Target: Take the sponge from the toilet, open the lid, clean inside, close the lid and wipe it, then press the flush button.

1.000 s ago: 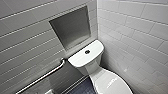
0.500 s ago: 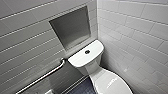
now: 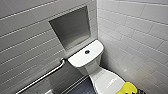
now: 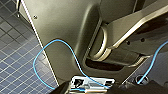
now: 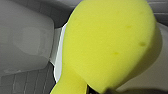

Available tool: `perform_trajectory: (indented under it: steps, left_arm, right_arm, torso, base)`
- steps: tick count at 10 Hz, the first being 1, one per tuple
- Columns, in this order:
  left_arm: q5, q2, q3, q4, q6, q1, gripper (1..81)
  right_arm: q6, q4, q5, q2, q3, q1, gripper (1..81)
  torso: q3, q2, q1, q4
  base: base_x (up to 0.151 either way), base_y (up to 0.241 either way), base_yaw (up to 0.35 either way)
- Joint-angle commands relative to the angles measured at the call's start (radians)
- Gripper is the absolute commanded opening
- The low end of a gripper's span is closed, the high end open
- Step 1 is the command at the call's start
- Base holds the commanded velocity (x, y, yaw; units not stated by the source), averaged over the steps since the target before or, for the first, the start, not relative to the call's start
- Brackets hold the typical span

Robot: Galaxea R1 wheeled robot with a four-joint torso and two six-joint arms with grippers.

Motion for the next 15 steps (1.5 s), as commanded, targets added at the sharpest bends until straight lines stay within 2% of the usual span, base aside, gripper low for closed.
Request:
perform_trajectory:
  steps: [1,2,4,6,8,9,12,13,14,15]
  left_arm:
    - [0.088,-0.012,0.001,-0.005,0.000,0.006,81.1]
    - [0.088,-0.012,0.004,-0.007,0.000,0.005,81.1]
    - [0.090,-0.009,0.001,-0.008,0.000,0.005,81.1]
    - [0.090,-0.009,0.001,-0.010,0.000,0.005,81.1]
    - [0.088,-0.008,0.001,-0.010,0.000,0.005,81.1]
    - [0.088,-0.008,0.001,-0.010,0.000,0.005,81.1]
    - [0.088,-0.009,0.001,-0.008,0.000,0.003,81.1]
    - [0.088,-0.011,0.001,-0.010,0.000,0.003,81.1]
    - [0.088,-0.011,0.001,-0.010,0.000,0.003,81.1]
    - [0.088,-0.009,0.001,-0.008,0.000,0.003,81.1]
  right_arm:
    - [-0.033,-0.002,-0.413,0.117,-0.248,0.279,1.0]
    - [-0.033,-0.007,-0.485,0.225,-0.382,0.306,1.0]
    - [-0.033,-0.018,-0.554,0.387,-0.600,0.372,1.0]
    - [-0.033,-0.090,-0.643,0.595,-0.850,0.438,1.0]
    - [-0.033,-0.138,-0.685,0.794,-1.071,0.452,1.0]
    - [-0.035,-0.141,-0.687,0.849,-1.113,0.446,1.0]
    - [-0.022,-0.129,-0.656,0.863,-1.063,0.400,1.0]
    - [-0.022,-0.120,-0.561,0.811,-0.962,0.362,1.0]
    - [-0.022,-0.121,-0.427,0.707,-0.747,0.328,1.0]
    - [-0.021,-0.121,-0.372,0.636,-0.631,0.322,1.0]
  torso:
    - [0.000,0.000,0.000,0.000]
    - [0.000,0.000,0.000,0.000]
    - [0.000,0.000,0.000,0.000]
    - [0.000,0.000,0.000,0.000]
    - [0.000,0.000,0.000,0.000]
    - [0.000,0.000,0.000,0.000]
    - [0.000,0.000,0.000,0.000]
    - [0.000,0.000,0.000,0.000]
    - [0.000,0.000,0.000,0.000]
    - [0.000,0.000,0.000,0.000]
  base:
    - [0.000,0.000,0.000]
    - [0.000,0.000,0.000]
    - [0.000,0.000,0.000]
    - [0.000,0.000,0.000]
    - [0.000,0.000,0.000]
    - [0.000,0.000,0.000]
    - [0.000,0.000,0.000]
    - [0.000,0.000,0.000]
    - [0.000,0.000,0.000]
    - [0.000,0.000,0.000]
